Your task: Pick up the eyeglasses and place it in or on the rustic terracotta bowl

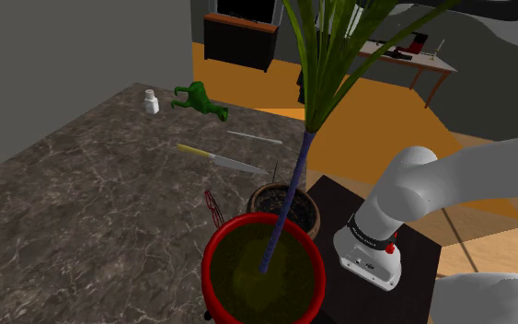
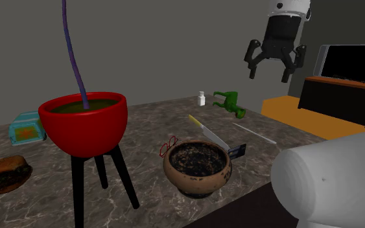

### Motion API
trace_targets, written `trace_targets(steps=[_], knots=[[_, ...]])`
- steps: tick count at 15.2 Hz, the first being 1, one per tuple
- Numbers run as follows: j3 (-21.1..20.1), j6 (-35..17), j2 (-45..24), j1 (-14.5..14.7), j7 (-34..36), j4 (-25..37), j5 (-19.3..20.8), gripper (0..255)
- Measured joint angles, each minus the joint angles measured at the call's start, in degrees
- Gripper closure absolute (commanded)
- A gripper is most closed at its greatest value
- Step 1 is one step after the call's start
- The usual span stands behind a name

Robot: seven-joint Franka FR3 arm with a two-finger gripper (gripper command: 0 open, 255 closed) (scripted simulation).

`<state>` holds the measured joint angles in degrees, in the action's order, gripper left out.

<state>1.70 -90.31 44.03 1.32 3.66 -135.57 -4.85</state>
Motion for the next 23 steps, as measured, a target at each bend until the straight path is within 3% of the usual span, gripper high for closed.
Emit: trace_targets(steps=[3,11,18,23], knots=[[-1.6,-1.1,0.4,0.3,1.9,-1.4,-0.8,0],[-12.3,-10.3,-2.8,2.3,14.6,-6.9,-6.0,0],[-22.5,-20.0,-10.8,3.7,26.4,-8.4,-9.5,0],[-30.3,-27.1,-20.8,3.1,36.2,-5.4,-9.1,0]])
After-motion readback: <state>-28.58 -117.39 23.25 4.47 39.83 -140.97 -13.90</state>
